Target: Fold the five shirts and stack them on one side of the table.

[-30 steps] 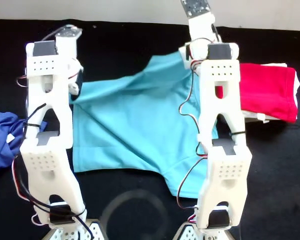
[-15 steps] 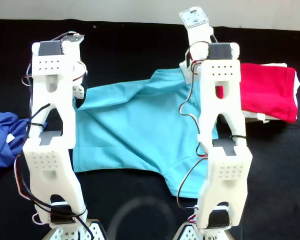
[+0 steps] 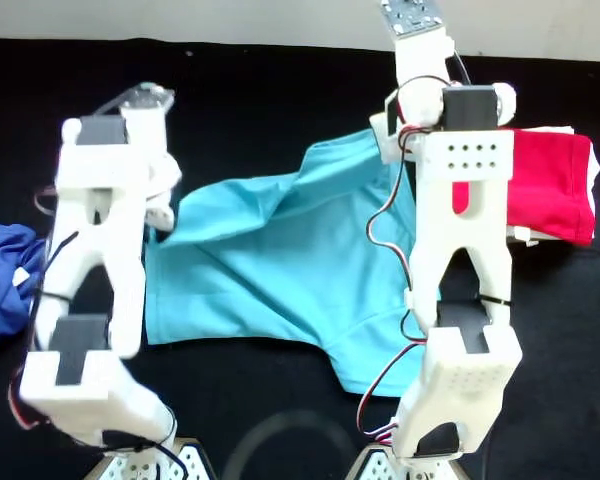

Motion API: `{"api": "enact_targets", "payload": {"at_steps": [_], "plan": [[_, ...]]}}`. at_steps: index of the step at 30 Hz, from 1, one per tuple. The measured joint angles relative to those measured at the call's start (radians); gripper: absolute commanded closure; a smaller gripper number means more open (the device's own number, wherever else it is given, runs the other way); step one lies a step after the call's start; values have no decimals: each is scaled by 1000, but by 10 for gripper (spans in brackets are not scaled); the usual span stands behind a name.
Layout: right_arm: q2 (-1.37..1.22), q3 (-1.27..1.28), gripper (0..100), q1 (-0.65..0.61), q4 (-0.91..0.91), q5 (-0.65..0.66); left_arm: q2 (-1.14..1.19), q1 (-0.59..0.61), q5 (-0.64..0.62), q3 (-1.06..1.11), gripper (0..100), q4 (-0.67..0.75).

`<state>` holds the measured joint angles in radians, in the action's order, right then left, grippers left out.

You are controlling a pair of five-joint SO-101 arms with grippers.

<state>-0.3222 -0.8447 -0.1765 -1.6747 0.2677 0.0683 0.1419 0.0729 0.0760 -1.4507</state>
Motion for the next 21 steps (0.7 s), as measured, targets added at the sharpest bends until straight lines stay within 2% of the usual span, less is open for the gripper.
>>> {"api": "enact_targets", "payload": {"at_steps": [4,8,14,19,21], "plan": [[0,0,992,0,-37,-11,-57,-5,2,245,987,157],[0,0,992,0,-44,-14,-58,-5,0,368,986,258],[34,0,992,0,-58,-14,-61,-5,0,390,978,276],[137,20,992,0,-58,-14,-75,-5,0,390,835,276],[170,78,992,0,-58,-11,-75,-5,0,390,811,276]]}}
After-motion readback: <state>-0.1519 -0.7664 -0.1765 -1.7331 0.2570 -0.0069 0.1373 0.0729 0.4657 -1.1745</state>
